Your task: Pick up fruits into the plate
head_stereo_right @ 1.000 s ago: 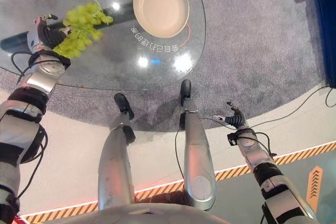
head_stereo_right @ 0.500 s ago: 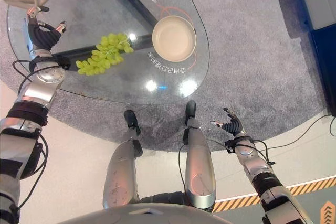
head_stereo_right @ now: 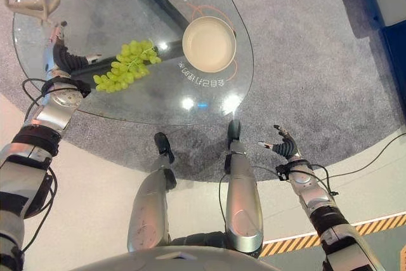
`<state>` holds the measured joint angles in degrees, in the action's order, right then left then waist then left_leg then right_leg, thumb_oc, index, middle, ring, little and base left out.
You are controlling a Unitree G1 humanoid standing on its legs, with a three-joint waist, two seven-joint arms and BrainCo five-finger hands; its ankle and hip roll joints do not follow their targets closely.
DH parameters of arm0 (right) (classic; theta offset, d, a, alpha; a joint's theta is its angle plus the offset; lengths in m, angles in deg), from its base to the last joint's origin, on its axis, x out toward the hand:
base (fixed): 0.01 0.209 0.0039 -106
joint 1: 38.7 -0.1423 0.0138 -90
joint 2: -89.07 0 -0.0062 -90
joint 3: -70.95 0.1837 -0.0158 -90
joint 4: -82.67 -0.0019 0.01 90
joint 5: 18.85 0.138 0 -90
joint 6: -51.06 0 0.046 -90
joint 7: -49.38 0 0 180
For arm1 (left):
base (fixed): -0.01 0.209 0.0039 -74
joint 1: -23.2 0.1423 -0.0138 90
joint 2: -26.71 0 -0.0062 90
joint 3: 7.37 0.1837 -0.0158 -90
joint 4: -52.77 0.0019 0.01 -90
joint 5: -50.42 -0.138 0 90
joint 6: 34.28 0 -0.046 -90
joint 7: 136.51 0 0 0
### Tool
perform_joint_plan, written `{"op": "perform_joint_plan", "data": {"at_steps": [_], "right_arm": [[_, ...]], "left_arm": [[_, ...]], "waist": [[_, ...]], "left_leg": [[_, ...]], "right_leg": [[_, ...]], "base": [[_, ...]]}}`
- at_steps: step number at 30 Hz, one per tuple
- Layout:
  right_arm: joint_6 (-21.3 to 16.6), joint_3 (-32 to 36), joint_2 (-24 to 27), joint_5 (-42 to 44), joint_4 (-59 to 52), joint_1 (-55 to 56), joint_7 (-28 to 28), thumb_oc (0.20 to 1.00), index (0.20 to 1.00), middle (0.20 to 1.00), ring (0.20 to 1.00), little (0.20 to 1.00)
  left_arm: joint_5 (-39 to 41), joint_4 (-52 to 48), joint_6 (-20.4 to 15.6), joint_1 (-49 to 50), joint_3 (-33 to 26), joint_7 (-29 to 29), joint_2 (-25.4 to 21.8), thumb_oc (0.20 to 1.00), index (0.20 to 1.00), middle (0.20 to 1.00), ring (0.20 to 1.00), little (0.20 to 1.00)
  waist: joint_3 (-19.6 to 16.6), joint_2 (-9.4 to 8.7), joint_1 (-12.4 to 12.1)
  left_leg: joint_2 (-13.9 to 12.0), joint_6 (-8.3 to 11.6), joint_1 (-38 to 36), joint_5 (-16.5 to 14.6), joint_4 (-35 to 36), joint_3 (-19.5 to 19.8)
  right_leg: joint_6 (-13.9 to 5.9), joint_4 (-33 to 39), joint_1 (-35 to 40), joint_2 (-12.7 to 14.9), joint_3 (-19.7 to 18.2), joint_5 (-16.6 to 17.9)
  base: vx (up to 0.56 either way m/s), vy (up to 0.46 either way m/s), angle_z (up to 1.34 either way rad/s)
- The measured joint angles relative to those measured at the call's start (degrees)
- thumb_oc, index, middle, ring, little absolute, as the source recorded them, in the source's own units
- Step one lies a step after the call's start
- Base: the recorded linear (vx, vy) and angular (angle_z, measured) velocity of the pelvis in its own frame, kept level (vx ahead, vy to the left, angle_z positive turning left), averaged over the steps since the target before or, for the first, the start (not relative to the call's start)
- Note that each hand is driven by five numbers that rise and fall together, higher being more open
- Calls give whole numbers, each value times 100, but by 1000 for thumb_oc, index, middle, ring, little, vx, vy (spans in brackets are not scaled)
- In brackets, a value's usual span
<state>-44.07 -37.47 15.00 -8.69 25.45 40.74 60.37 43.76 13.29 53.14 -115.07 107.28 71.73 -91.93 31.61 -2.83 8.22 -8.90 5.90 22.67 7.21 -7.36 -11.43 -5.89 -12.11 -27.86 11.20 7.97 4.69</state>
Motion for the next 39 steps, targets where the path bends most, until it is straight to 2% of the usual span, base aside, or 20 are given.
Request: {"op": "perform_joint_plan", "data": {"at_steps": [5, 8, 14, 18, 21, 26, 30, 33, 36, 39], "right_arm": [[10, -2, 220, -3, 103, -181, 3, 1000, 1000, 1000, 1000, 1000], [0, -2, 293, -1, 268, -339, 10, 1000, 1000, 1000, 1000, 1000], [-16, 0, 375, 51, 427, -501, 72, 1000, 1000, 1000, 1000, 1000], [-18, 0, 377, 52, 436, -565, 109, 1000, 1000, 1000, 1000, 1000], [-57, 2, 429, 57, 457, -559, 134, 1000, 1000, 1000, 1000, 1000], [-85, 4, 497, 118, 436, -556, 148, 1000, 1000, 1000, 1000, 1000], [-113, 0, 499, 185, 430, -583, 171, 1000, 1000, 1000, 1000, 1000], [-107, -3, 500, 222, 430, -657, 171, 1000, 1000, 1000, 1000, 1000], [-90, -4, 500, 223, 435, -731, 167, 1000, 1000, 1000, 1000, 1000], [-80, -46, 488, 225, 432, -828, 154, 1000, 1000, 1000, 1000, 1000]], "left_arm": [[-801, 469, 248, -665, 836, -335, -40, 1000, 1000, 1000, 1000, 1000], [-1123, 772, 279, -895, 1154, -442, -47, 1000, 1000, 1000, 1000, 1000], [-1359, 1106, 521, -1132, 1459, -566, -36, 1000, 1000, 1000, 1000, 1000], [-1358, 1201, 653, -1154, 1447, -526, -13, 1000, 1000, 1000, 1000, 1000], [-1353, 1467, 764, -1267, 1430, -543, 28, 1000, 1000, 1000, 1000, 1000], [-1238, 1724, 1293, -1424, 1256, -565, 102, 1000, 1000, 1000, 1000, 1000], [-715, 2227, 1757, -1422, 704, -635, 248, 1000, 1000, 1000, 1000, 1000], [-85, 2573, 1949, -1415, 259, -754, 382, 1000, 1000, 1000, 1000, 1000], [283, 2594, 2042, -1442, 196, -775, 419, 1000, 1000, 1000, 1000, 1000], [560, 2694, 2146, -1552, 121, -774, 393, 1000, 1000, 1000, 1000, 1000]], "waist": [[1, -2, 38], [2, -6, 170], [-5, -23, 286], [-2, -33, 361], [0, -59, 411], [-2, -65, 456], [-4, -69, 453], [-15, -87, 454], [-23, -106, 454], [-111, -217, 432]], "left_leg": [[4, 2, 341, -2, -7, -112], [2, 3, 520, -7, -37, -116], [0, -17, 965, -64, -245, -180], [-7, -27, 1173, -75, -356, -174], [-34, 13, 1348, -272, -630, -156], [-132, -17, 1678, -373, -931, -118], [-227, 31, 1705, -435, -1014, -79], [-275, 38, 1782, -495, -1149, -6], [-310, 43, 1916, -571, -1348, 87], [-328, 79, 2072, -688, -1529, 105]], "right_leg": [[1, -114, -468, -2, -111, 0], [0, -166, -658, -1, -120, -2], [-16, -385, -1187, 4, -278, -22], [-15, -472, -1391, 6, -305, -22], [-46, -583, -1512, -2, -375, -131], [-2, -615, -1718, -65, -389, -100], [12, -615, -1702, -153, -358, -91], [18, -624, -1690, -181, -315, -91], [42, -668, -1698, -194, -265, -99], [60, -706, -1817, -210, -307, -159]], "base": [[-3, 28, -8], [2, 2, -1], [27, 0, -5], [78, 0, -1], [41, -4, -4], [29, -39, -5], [24, -45, -5], [8, -13, -1], [-6, -25, 5], [-15, -27, -6]]}}
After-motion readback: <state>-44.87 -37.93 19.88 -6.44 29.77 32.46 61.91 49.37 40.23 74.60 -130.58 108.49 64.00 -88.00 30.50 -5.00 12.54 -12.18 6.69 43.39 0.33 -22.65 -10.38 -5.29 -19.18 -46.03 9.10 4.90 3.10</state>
